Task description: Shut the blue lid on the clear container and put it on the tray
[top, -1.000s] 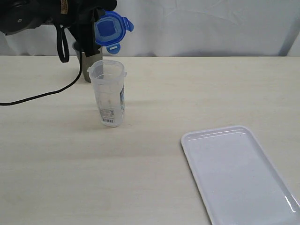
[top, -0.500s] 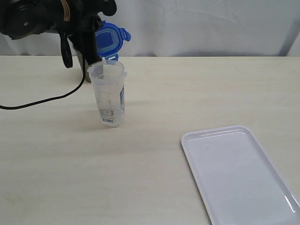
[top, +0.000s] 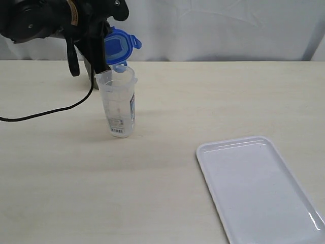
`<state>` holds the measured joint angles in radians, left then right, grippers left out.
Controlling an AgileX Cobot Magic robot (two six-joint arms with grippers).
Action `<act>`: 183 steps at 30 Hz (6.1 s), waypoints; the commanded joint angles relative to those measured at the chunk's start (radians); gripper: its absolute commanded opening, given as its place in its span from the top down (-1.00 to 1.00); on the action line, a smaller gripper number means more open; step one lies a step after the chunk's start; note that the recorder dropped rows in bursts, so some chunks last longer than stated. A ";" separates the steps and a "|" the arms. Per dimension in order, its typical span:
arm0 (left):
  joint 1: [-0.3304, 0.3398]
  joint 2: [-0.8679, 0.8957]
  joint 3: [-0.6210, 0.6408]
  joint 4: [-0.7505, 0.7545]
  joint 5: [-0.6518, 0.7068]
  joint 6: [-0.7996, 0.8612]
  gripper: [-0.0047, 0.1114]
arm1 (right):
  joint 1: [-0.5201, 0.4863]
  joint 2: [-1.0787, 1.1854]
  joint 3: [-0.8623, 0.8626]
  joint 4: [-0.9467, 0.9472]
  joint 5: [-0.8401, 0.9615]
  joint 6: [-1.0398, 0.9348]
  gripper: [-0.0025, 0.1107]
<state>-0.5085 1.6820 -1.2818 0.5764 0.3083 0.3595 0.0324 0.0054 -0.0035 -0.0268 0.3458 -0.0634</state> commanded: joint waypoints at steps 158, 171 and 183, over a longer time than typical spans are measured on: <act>-0.366 -0.016 0.256 1.108 0.496 -1.065 0.92 | -0.006 -0.005 0.004 -0.004 -0.003 -0.001 0.88; -0.405 -0.016 0.293 1.102 0.515 -1.065 0.92 | -0.006 -0.005 0.004 -0.004 -0.003 -0.001 0.88; -0.405 -0.016 0.293 0.993 0.455 -1.043 0.92 | -0.006 -0.005 0.004 -0.004 -0.003 -0.001 0.88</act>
<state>-0.9075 1.6735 -0.9912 1.5944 0.7715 -0.6946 0.0324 0.0054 -0.0035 -0.0268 0.3458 -0.0634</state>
